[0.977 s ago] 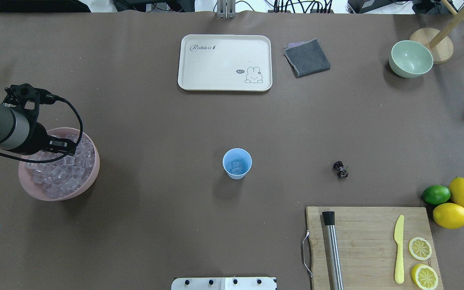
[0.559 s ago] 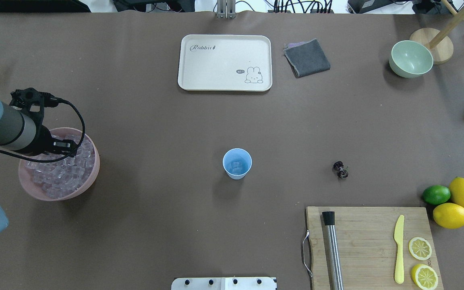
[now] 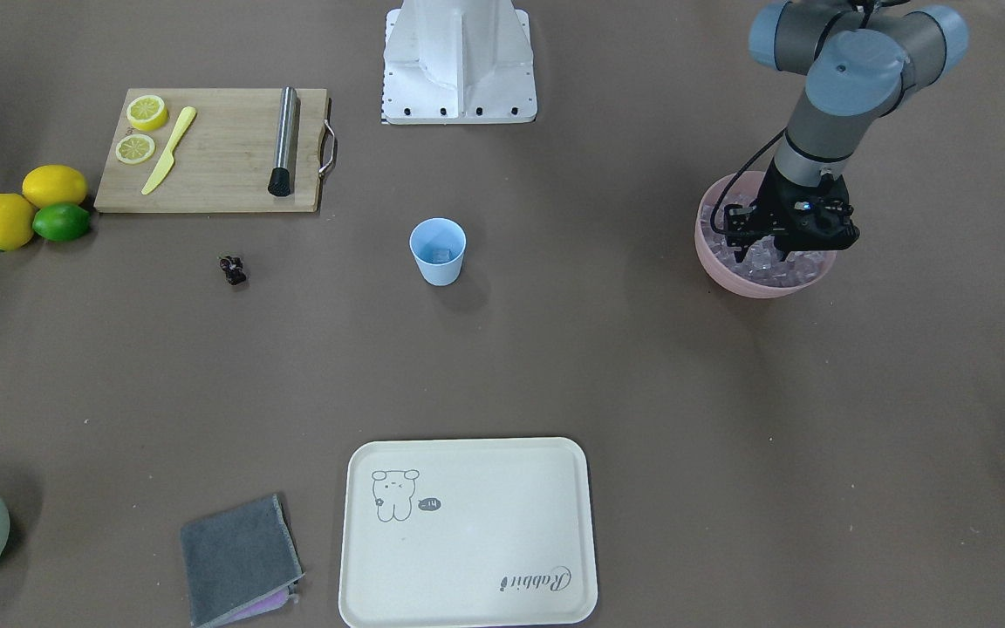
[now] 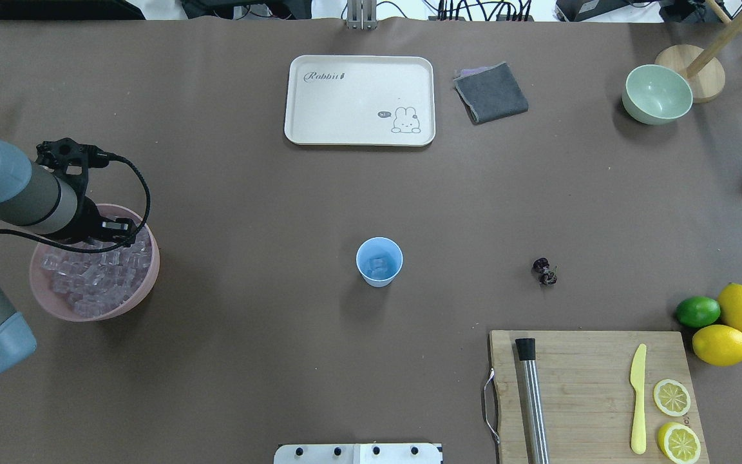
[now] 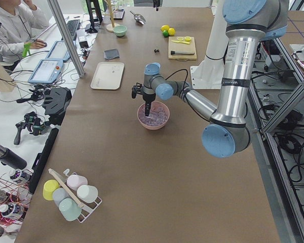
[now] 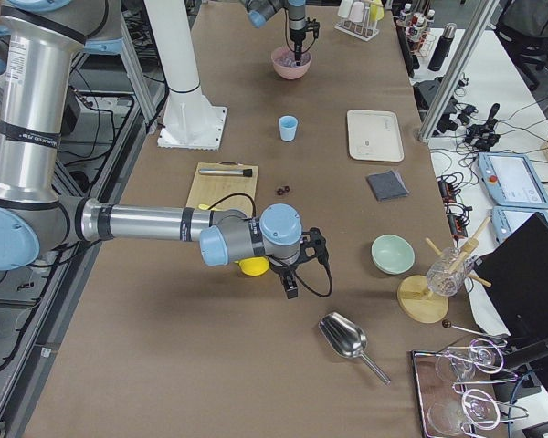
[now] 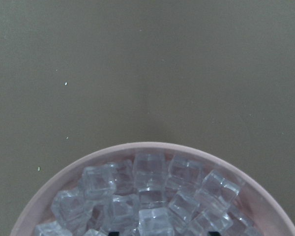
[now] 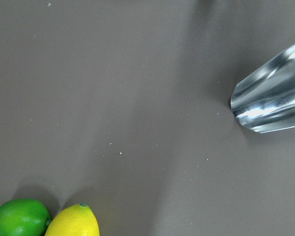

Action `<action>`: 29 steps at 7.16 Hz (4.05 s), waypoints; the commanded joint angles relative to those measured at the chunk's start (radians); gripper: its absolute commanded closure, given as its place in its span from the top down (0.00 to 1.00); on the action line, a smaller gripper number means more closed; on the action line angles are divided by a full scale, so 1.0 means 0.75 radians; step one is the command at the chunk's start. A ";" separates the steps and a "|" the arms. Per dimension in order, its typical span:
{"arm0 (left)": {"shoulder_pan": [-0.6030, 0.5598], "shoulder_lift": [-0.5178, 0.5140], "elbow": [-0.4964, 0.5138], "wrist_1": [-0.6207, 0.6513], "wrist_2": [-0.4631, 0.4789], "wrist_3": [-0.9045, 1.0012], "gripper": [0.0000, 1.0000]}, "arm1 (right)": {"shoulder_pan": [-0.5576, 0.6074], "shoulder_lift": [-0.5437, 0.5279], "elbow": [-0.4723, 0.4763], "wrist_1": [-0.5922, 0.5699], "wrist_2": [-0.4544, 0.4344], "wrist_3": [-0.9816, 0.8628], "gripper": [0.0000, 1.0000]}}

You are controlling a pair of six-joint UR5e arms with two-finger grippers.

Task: Put ice and cherries in cup
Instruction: 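Lower the left gripper into the pink bowl and grasp a third ice cube, then carry the ice cube with the left gripper to the blue cup and release, then grasp the dark cherry with the right gripper while the left gripper withdraws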

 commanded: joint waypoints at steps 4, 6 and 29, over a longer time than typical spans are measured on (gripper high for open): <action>0.000 0.013 0.000 0.004 0.000 -0.008 0.00 | 0.001 -0.002 -0.002 0.000 0.000 0.002 1.00; -0.006 0.013 -0.035 0.016 -0.053 -0.006 0.00 | -0.001 -0.008 -0.002 -0.002 0.000 0.000 1.00; 0.276 -0.854 0.288 0.082 0.036 -0.621 0.96 | -1.081 0.364 0.145 0.321 -0.614 1.544 0.58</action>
